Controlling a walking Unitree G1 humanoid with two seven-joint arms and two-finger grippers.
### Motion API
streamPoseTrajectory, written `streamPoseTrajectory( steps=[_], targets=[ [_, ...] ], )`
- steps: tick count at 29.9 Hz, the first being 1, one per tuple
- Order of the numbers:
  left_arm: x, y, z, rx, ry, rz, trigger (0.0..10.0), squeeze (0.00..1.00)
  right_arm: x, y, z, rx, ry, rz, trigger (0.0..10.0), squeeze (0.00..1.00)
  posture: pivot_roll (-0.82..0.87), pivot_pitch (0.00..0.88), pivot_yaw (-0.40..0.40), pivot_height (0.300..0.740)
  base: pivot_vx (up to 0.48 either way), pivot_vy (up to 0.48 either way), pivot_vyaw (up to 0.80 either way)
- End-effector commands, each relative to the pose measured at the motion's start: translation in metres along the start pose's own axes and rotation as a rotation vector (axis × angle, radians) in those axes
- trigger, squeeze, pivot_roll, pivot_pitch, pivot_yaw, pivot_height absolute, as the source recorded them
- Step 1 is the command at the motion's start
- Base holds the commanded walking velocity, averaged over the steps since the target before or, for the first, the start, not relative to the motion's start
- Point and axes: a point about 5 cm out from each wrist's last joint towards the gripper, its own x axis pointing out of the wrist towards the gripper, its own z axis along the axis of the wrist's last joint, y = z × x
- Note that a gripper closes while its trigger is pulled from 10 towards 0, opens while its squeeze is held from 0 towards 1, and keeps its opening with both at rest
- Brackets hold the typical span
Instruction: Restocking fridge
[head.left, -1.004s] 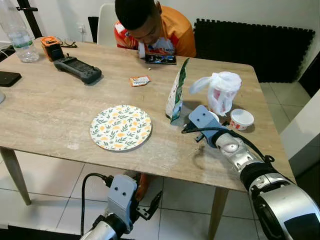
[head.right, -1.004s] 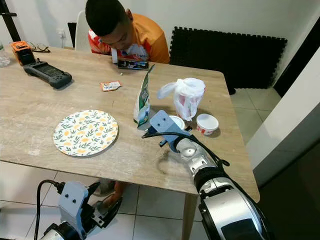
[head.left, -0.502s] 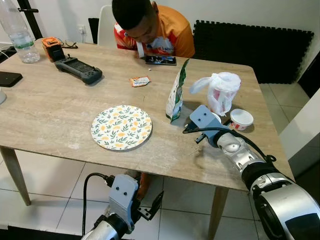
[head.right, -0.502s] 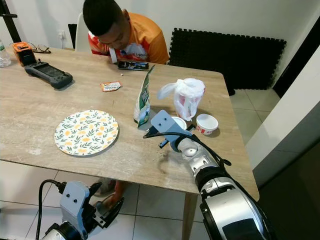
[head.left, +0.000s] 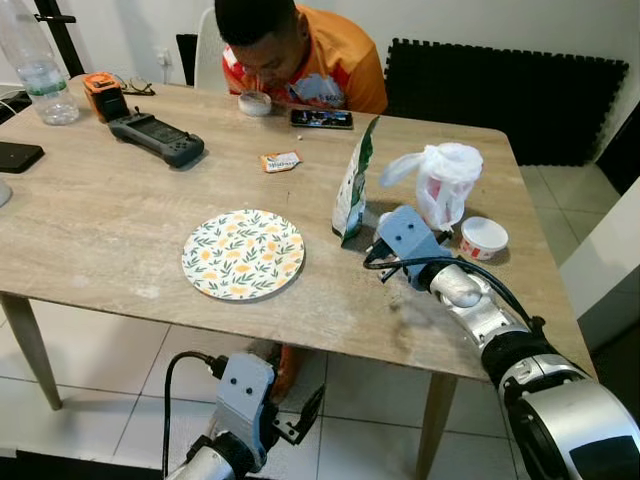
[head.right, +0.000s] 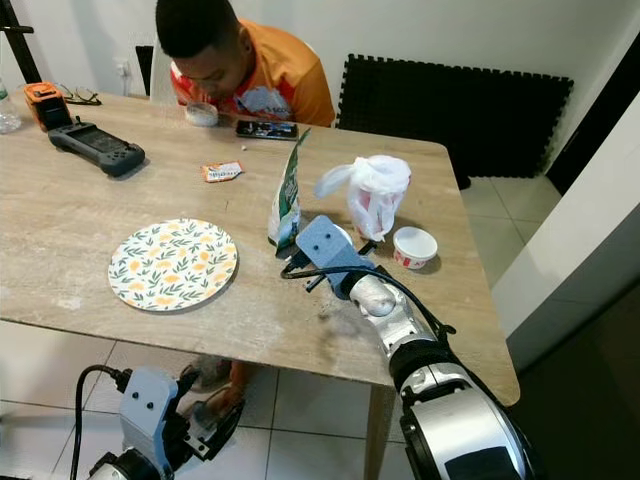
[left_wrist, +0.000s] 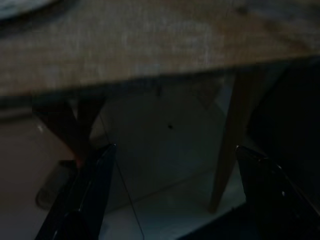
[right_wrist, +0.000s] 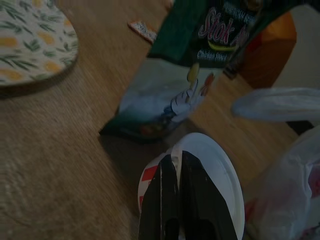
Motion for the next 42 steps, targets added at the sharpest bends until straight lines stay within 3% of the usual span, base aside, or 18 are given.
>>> streamPoseTrajectory(
  steps=[1, 6, 7, 8, 9, 11, 15, 17, 28, 34, 35, 36, 39, 42],
  targets=[
    [-0.007, 0.000, -0.012, 0.003, 0.050, -0.003, 10.0, 0.00, -0.004, 0.002, -0.001, -0.025, -0.045, 0.027, 3.0, 0.00, 0.06, 0.238, -0.075, 0.740, 0.000, 0.000, 0.00],
    [-0.013, 0.003, -0.027, -0.007, 0.103, 0.008, 10.0, 0.00, -0.019, 0.018, 0.000, -0.062, -0.196, 0.106, 3.0, 0.00, 0.05, 0.230, -0.069, 0.740, 0.000, 0.000, 0.00],
    [-0.016, 0.004, -0.033, -0.009, 0.126, 0.016, 10.0, 0.00, -0.027, 0.027, 0.000, -0.045, -0.250, 0.135, 2.5, 0.00, 0.04, 0.226, -0.066, 0.740, 0.000, 0.000, 0.00],
    [-0.019, 0.005, -0.038, -0.012, 0.143, 0.024, 10.0, 0.00, -0.035, 0.035, 0.000, -0.034, -0.289, 0.161, 0.0, 0.00, 0.04, 0.225, -0.065, 0.740, 0.000, 0.000, 0.00],
    [-0.019, 0.005, -0.038, -0.012, 0.143, 0.024, 10.0, 0.00, -0.035, 0.035, 0.000, -0.034, -0.289, 0.161, 0.0, 0.00, 0.04, 0.225, -0.065, 0.740, 0.000, 0.000, 0.00],
    [-0.025, 0.006, -0.048, -0.015, 0.176, 0.044, 10.0, 0.00, -0.061, 0.057, -0.004, -0.020, -0.362, 0.238, 0.0, 0.00, 0.03, 0.221, -0.058, 0.740, 0.000, 0.000, 0.00],
    [-0.026, 0.005, -0.051, -0.009, 0.186, 0.047, 10.0, 0.00, -0.073, 0.065, -0.007, -0.018, -0.382, 0.268, 0.0, 0.00, 0.03, 0.219, -0.057, 0.740, 0.000, 0.000, 0.00],
    [-0.026, 0.006, -0.053, 0.001, 0.182, 0.055, 10.0, 0.00, -0.094, 0.075, -0.010, 0.001, -0.426, 0.325, 0.0, 0.00, 0.03, 0.215, -0.057, 0.740, 0.000, 0.000, 0.00],
    [-0.028, 0.006, -0.062, 0.009, 0.199, 0.052, 10.0, 0.00, -0.145, 0.095, -0.002, 0.064, -0.522, 0.476, 0.0, 0.00, 0.02, 0.204, -0.058, 0.740, 0.000, 0.000, 0.00],
    [-0.029, 0.004, -0.069, 0.000, 0.220, 0.054, 10.0, 0.00, -0.160, 0.111, -0.006, 0.075, -0.487, 0.603, 0.0, 0.00, 0.02, 0.202, -0.059, 0.740, 0.000, 0.000, 0.00],
    [-0.030, 0.004, -0.072, -0.002, 0.231, 0.055, 10.0, 0.00, -0.163, 0.120, -0.021, 0.080, -0.396, 0.681, 0.0, 0.00, 0.01, 0.198, -0.060, 0.740, 0.000, 0.000, 0.00],
    [-0.030, 0.004, -0.072, -0.002, 0.231, 0.055, 10.0, 0.00, -0.163, 0.120, -0.021, 0.080, -0.396, 0.681, 0.0, 0.00, 0.01, 0.198, -0.060, 0.740, 0.000, 0.000, 0.00],
    [-0.032, 0.004, -0.079, -0.006, 0.257, 0.054, 10.0, 0.00, -0.166, 0.130, -0.059, 0.115, -0.128, 0.771, 0.0, 0.00, 0.02, 0.195, -0.062, 0.740, 0.000, 0.000, 0.00],
    [-0.032, 0.005, -0.082, -0.007, 0.266, 0.056, 10.0, 0.00, -0.156, 0.126, -0.083, 0.256, 0.066, 0.673, 0.0, 0.00, 0.02, 0.196, -0.063, 0.740, 0.000, 0.000, 0.00]
  ],
)
